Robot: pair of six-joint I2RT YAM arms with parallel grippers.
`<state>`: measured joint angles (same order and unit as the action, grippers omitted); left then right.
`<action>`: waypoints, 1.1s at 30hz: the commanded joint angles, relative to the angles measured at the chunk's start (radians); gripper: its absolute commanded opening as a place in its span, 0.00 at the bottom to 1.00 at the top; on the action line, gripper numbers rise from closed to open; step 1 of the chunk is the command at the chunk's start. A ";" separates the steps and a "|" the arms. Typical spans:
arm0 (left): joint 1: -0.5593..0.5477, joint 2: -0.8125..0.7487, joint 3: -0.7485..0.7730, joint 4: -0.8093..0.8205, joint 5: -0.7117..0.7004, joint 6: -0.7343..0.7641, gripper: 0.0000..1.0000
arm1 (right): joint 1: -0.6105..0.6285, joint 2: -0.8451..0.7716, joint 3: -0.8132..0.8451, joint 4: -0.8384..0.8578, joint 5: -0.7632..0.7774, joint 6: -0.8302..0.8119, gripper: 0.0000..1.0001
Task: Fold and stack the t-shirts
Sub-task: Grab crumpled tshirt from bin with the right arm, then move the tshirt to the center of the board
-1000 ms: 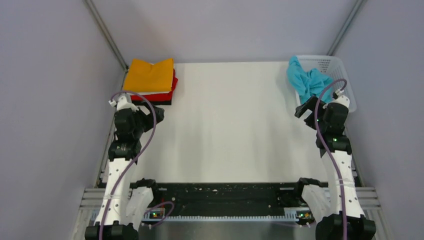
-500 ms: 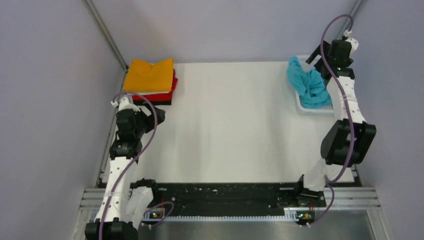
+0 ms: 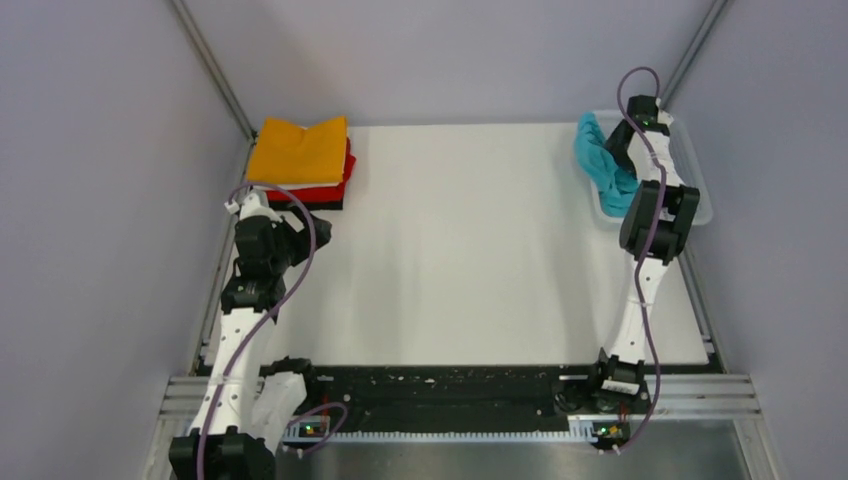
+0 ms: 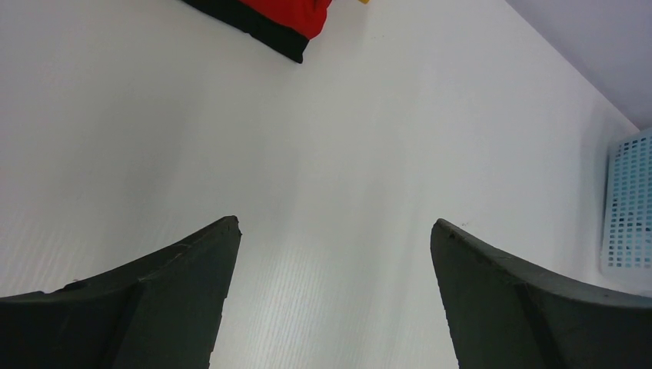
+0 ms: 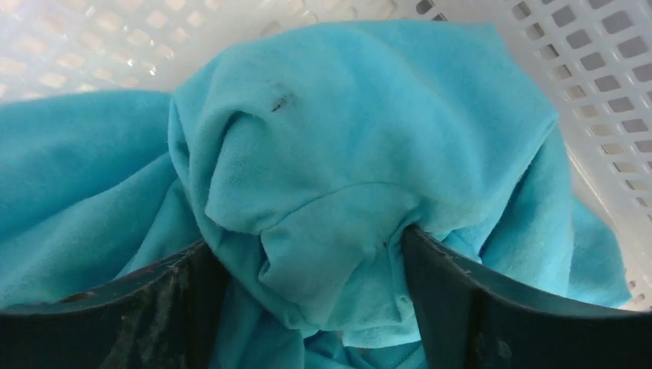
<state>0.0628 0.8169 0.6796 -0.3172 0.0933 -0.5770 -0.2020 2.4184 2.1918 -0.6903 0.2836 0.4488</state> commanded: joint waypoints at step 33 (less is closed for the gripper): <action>-0.005 -0.097 0.013 -0.035 -0.003 -0.018 0.99 | 0.544 -0.859 -0.188 0.187 -0.798 -0.355 0.00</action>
<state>0.0616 0.7525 0.6765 -0.3199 0.1535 -0.5804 0.3275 1.5860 2.0888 -0.5594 -0.4717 0.1024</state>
